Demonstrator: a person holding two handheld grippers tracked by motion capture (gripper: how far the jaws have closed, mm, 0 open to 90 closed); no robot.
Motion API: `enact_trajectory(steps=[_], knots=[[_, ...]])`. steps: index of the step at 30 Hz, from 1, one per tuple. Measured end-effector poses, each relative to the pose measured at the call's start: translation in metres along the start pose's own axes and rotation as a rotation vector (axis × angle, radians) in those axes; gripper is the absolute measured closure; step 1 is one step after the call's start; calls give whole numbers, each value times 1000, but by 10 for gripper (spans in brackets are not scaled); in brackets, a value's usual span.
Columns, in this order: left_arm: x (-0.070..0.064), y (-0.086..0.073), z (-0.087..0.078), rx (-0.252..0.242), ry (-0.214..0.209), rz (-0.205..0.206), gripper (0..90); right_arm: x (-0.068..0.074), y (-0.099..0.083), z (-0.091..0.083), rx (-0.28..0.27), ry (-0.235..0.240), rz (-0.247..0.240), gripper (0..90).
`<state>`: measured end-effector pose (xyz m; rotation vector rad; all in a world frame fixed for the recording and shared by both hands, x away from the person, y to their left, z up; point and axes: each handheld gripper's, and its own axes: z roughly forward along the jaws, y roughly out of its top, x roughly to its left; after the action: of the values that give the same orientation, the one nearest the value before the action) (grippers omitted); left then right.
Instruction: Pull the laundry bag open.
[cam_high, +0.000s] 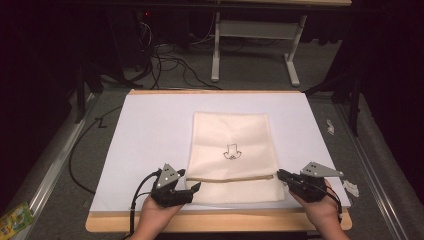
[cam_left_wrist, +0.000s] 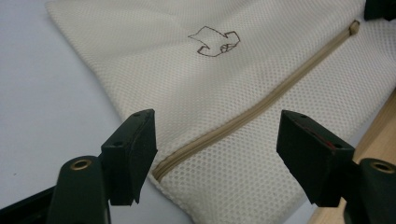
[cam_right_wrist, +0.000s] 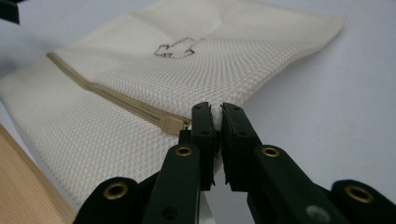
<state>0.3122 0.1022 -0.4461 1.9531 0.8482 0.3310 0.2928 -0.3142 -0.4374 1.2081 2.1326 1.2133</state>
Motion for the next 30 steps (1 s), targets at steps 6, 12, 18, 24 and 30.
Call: enact_trajectory(steps=[6, 12, 18, 24, 30], knots=[[-10, 8, 2, -39, -35, -3, 313, 2, 15, -13, -73, 11, -3, 857], [-33, 25, 16, -83, -109, 4, 371, 6, 26, -22, -114, 25, -31, 858], [-56, 34, 33, -96, -150, 35, 400, 8, 27, -23, -116, 24, -34, 858], [-68, 38, 56, -81, -189, 30, 437, 8, 26, -22, -119, 27, -28, 859], [-81, 42, 75, -78, -217, 40, 464, 7, 24, -21, -122, 24, -23, 858]])
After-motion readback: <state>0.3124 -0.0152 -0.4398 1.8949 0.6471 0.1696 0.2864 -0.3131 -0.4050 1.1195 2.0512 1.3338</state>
